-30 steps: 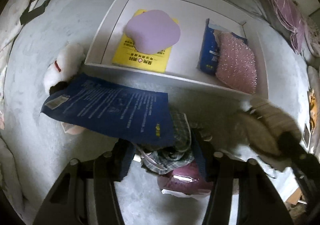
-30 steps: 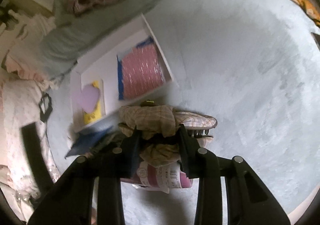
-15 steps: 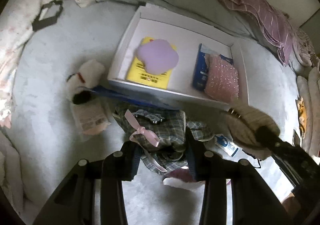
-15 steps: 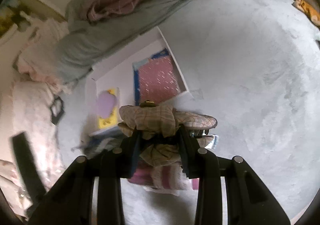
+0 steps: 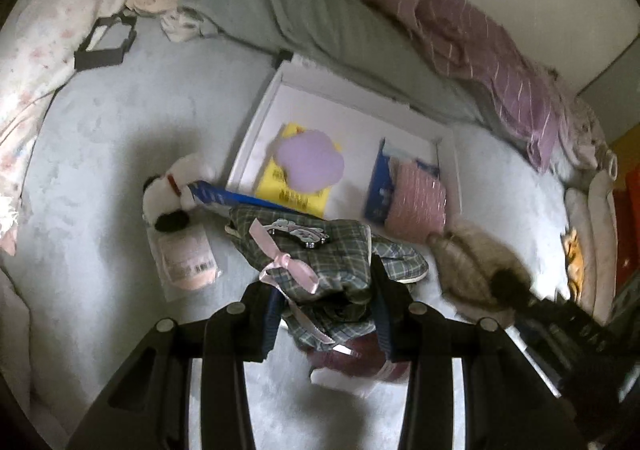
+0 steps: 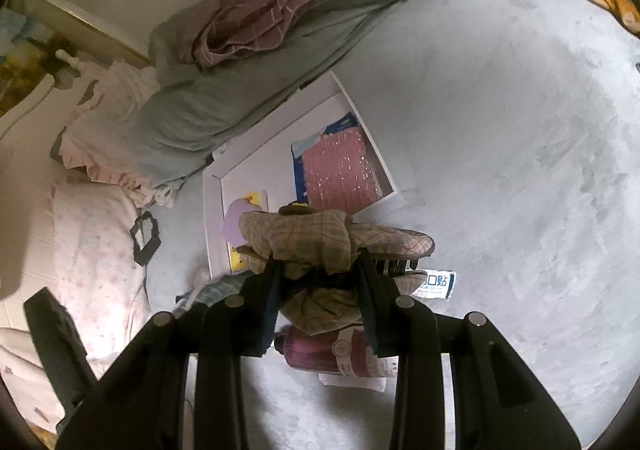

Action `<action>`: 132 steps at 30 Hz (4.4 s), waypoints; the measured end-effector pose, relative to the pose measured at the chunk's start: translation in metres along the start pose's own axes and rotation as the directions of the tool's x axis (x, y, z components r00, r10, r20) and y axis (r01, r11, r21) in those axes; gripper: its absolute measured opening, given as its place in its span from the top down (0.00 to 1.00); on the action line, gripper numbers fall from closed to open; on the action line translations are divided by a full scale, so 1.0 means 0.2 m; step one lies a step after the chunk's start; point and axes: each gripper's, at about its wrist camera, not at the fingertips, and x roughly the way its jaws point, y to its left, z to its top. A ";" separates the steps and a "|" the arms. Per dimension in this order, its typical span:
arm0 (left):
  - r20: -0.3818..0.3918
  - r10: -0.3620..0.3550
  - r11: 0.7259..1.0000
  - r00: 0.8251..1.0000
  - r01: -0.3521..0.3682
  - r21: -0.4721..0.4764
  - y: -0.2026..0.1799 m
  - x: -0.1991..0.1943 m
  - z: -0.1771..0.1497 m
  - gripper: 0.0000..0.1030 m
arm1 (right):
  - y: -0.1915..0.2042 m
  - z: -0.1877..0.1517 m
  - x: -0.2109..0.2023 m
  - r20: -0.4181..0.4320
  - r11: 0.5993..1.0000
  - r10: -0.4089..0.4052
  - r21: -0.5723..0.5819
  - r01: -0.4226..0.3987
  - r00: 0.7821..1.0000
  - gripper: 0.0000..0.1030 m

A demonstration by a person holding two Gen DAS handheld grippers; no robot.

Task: Organize soft objects
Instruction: 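Grasp the green plaid cloth with the left gripper while the right holds the beige checked cloth, then lower both cloths into the white tray and open both grippers, then move the right gripper to the white-and-blue tube and grasp it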

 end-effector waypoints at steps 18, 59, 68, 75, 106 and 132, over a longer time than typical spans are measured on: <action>0.223 -0.062 0.939 0.973 -0.019 0.344 -0.16 0.03 0.43 0.63 | 0.25 0.26 0.24 0.084 0.902 -0.096 -0.415 0.123 0.992 0.64; 0.381 0.018 0.902 0.925 -0.180 0.393 -0.07 0.09 0.17 0.27 | 0.21 0.16 0.14 0.174 0.748 0.197 -0.663 -0.033 0.965 0.29; 0.268 0.065 0.899 0.961 -0.173 0.403 0.11 0.09 -0.20 0.27 | -0.02 -0.14 0.01 0.123 0.684 0.157 -0.729 -0.019 0.980 0.28; 0.222 0.108 0.910 0.969 -0.186 0.371 0.24 0.18 -0.40 0.27 | -0.15 -0.31 0.07 0.136 0.689 0.080 -0.723 0.043 0.987 0.28; 0.170 0.149 0.939 0.974 -0.193 0.284 0.42 0.41 -0.55 0.00 | -0.27 -0.13 0.37 -0.084 0.654 -0.082 -0.757 -0.010 0.993 0.60; 0.170 0.149 0.939 0.974 -0.193 0.284 0.41 0.40 -0.56 0.00 | -0.23 -0.20 0.44 -0.219 0.581 -0.134 -0.808 -0.103 0.967 0.88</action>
